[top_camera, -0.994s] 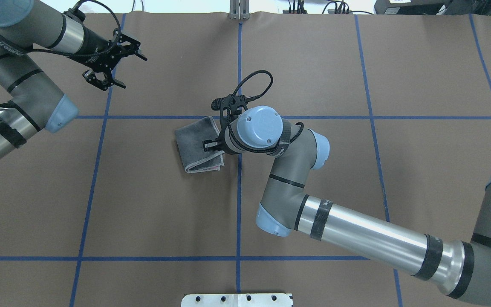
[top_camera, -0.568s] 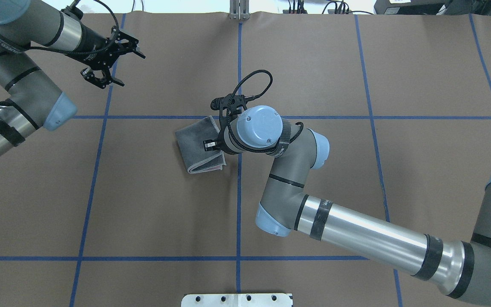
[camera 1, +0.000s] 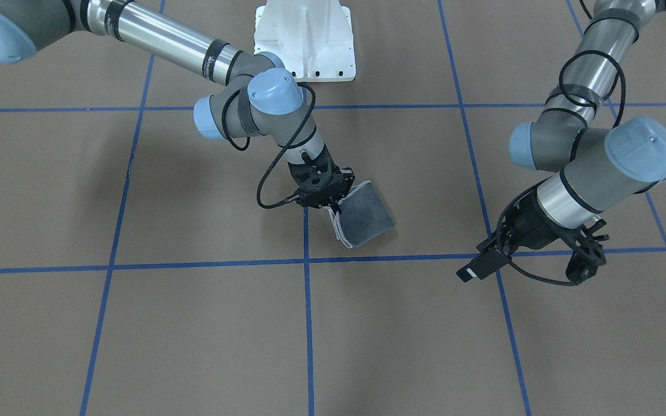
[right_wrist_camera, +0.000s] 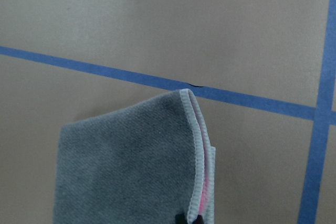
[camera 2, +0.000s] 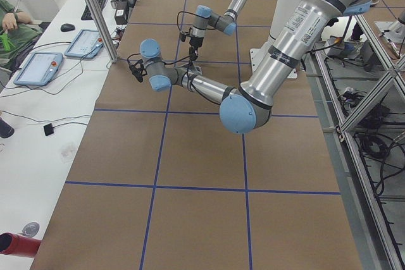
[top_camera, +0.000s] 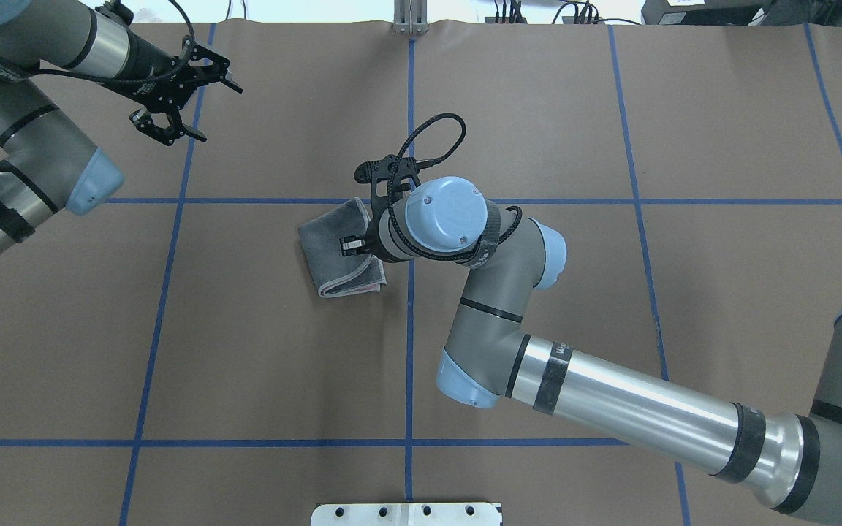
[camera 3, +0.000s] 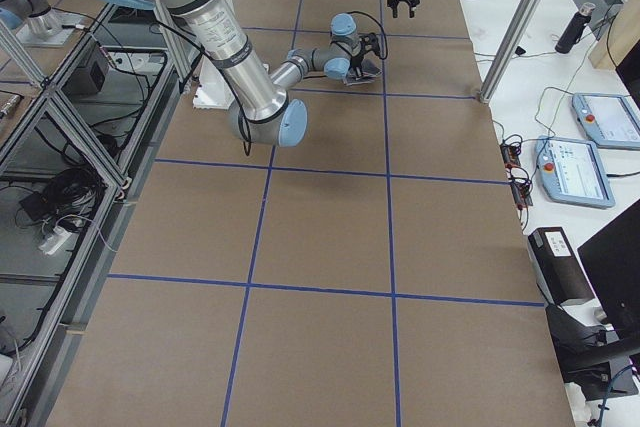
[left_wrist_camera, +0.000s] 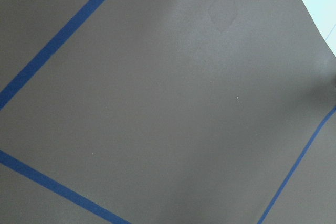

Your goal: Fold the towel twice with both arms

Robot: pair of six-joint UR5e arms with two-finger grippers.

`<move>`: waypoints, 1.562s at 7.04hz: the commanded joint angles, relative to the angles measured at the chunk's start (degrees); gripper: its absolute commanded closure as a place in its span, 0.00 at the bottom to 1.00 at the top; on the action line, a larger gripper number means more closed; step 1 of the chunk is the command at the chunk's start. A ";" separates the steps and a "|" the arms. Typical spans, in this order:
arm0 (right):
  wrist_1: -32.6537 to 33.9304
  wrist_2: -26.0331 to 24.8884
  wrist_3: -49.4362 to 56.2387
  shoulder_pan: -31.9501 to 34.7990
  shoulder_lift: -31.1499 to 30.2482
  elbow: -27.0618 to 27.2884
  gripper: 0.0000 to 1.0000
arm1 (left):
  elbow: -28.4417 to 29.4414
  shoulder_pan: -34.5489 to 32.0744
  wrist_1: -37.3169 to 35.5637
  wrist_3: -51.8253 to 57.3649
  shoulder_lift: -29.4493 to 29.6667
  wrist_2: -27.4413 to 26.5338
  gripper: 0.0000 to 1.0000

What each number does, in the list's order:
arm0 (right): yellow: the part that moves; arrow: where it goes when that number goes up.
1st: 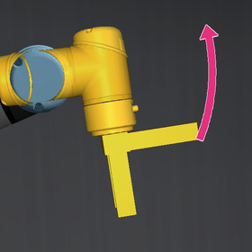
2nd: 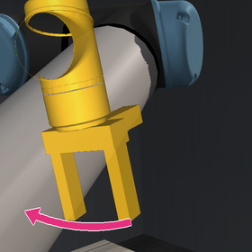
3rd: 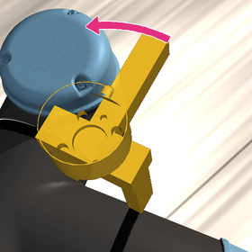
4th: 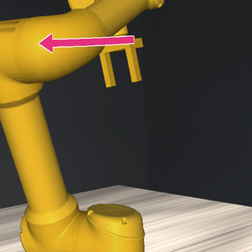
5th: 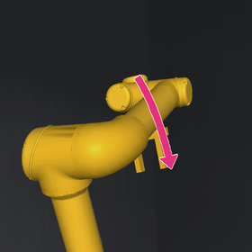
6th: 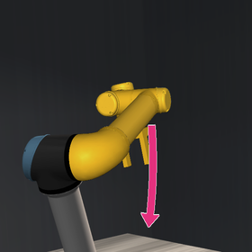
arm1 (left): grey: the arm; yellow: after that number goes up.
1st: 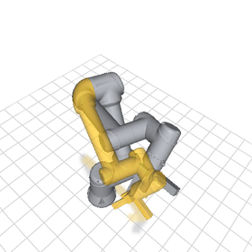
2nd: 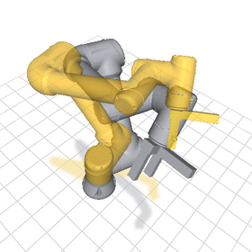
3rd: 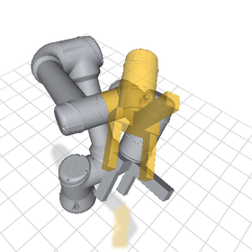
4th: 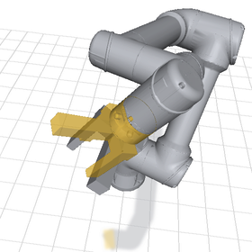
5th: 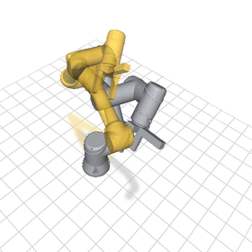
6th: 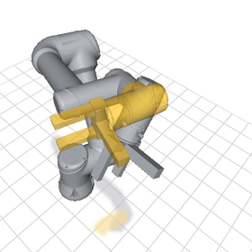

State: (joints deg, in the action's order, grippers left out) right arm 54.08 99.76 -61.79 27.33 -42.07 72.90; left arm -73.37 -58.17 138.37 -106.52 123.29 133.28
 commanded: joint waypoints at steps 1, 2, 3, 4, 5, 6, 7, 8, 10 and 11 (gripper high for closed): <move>0.23 0.26 -0.18 -0.35 -3.26 3.80 1.00 | -0.10 -0.19 -0.03 0.00 -0.07 0.40 0.00; -0.03 0.26 -0.18 -1.05 -5.28 5.04 1.00 | -0.10 -0.19 -0.03 0.00 -0.07 0.40 0.00; 0.06 0.26 -0.26 -1.31 -5.30 4.97 1.00 | -0.19 -0.19 -0.03 0.00 -0.07 0.40 0.00; 0.06 0.26 -0.26 -1.67 -5.21 4.79 0.24 | -0.19 -0.19 -0.03 0.00 -0.07 0.40 0.00; -0.12 0.26 -0.96 -1.76 -4.69 4.97 0.00 | -0.10 -0.19 -0.03 0.00 -0.07 0.40 0.00; -0.12 0.26 -2.45 -1.76 -4.16 5.06 0.00 | -0.10 -0.19 -0.03 0.00 -0.07 0.40 0.00; -0.21 0.26 -2.46 -1.58 -4.07 5.14 0.00 | -0.10 -0.19 -0.03 0.00 -0.07 0.40 0.00; -0.12 0.34 -2.46 -1.06 -3.55 5.49 0.00 | -0.10 -0.19 -0.12 0.00 -0.07 0.40 0.00; 0.40 5.31 -2.37 2.79 -3.02 5.50 0.00 | -0.36 0.25 0.14 -0.18 0.02 0.40 0.00; 0.76 9.53 -2.37 5.95 -3.10 5.50 0.00 | -2.02 0.51 0.23 -0.88 0.28 0.31 0.00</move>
State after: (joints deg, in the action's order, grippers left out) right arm 54.44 104.66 -64.18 29.84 -45.21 78.37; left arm -74.06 -57.98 138.47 -106.81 123.35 133.66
